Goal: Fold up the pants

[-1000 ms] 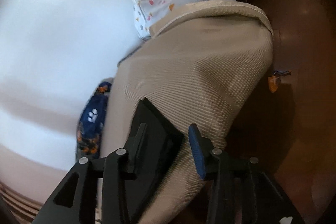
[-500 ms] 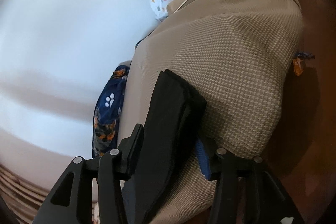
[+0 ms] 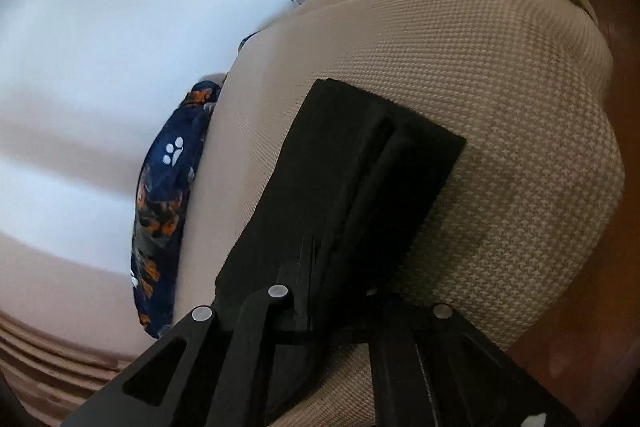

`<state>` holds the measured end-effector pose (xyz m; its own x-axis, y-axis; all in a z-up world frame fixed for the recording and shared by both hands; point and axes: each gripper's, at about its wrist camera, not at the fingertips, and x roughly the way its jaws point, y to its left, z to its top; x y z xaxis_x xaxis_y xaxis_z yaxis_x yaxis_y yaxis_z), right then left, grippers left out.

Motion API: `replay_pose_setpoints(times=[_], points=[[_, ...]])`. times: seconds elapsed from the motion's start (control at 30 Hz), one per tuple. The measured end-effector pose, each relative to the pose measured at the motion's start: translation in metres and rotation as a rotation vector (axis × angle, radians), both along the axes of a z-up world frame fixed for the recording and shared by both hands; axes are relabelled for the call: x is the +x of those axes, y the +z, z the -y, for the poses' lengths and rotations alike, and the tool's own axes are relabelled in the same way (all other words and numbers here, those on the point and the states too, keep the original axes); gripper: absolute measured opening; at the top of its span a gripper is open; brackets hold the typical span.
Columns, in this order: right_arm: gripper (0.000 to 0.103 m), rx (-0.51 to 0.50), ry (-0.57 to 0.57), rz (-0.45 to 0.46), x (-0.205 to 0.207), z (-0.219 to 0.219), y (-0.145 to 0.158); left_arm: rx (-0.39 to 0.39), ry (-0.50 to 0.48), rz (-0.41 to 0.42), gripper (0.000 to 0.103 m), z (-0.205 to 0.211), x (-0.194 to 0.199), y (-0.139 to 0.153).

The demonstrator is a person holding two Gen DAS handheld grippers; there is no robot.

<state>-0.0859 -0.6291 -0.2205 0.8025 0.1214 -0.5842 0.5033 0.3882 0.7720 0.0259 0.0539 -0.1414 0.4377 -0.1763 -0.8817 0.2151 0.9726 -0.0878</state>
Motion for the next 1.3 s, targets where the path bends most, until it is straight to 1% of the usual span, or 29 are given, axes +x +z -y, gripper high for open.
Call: replay_pose_setpoints(times=[0.13, 0.2, 0.3, 0.37, 0.43, 0.5, 0.67, 0.87, 1.1, 1.3], points=[[0.007, -0.032, -0.001, 0.014, 0.0, -0.012, 0.011, -0.011, 0.005, 0.024, 0.091, 0.0, -0.002, 0.009], [0.007, -0.055, 0.016, 0.027, 0.003, -0.019, 0.023, -0.005, 0.011, 0.028, 0.091, 0.001, -0.002, 0.01], [0.007, -0.104, 0.052, 0.036, 0.011, -0.032, 0.041, 0.017, 0.019, 0.035, 0.091, 0.003, -0.002, 0.012], [0.007, -0.131, 0.087, 0.045, 0.018, -0.045, 0.052, 0.049, 0.023, 0.049, 0.091, 0.004, -0.002, 0.013], [0.008, -0.133, 0.119, 0.06, 0.023, -0.058, 0.058, 0.082, 0.024, 0.065, 0.091, 0.006, -0.003, 0.015], [0.008, -0.132, 0.146, 0.066, 0.028, -0.07, 0.061, 0.095, 0.018, 0.067, 0.091, 0.007, -0.004, 0.014], [0.008, -0.124, 0.234, 0.084, 0.044, -0.112, 0.063, 0.129, 0.01, 0.065, 0.091, 0.01, -0.003, 0.013], [0.008, -0.135, 0.338, 0.057, 0.059, -0.158, 0.055, 0.156, 0.01, 0.062, 0.091, 0.011, -0.003, 0.012], [0.008, -0.149, 0.429, 0.036, 0.069, -0.2, 0.046, 0.169, 0.013, 0.052, 0.091, 0.012, -0.002, 0.01], [0.008, -0.142, 0.485, 0.024, 0.075, -0.22, 0.038, 0.178, 0.014, 0.043, 0.091, 0.011, -0.001, 0.008]])
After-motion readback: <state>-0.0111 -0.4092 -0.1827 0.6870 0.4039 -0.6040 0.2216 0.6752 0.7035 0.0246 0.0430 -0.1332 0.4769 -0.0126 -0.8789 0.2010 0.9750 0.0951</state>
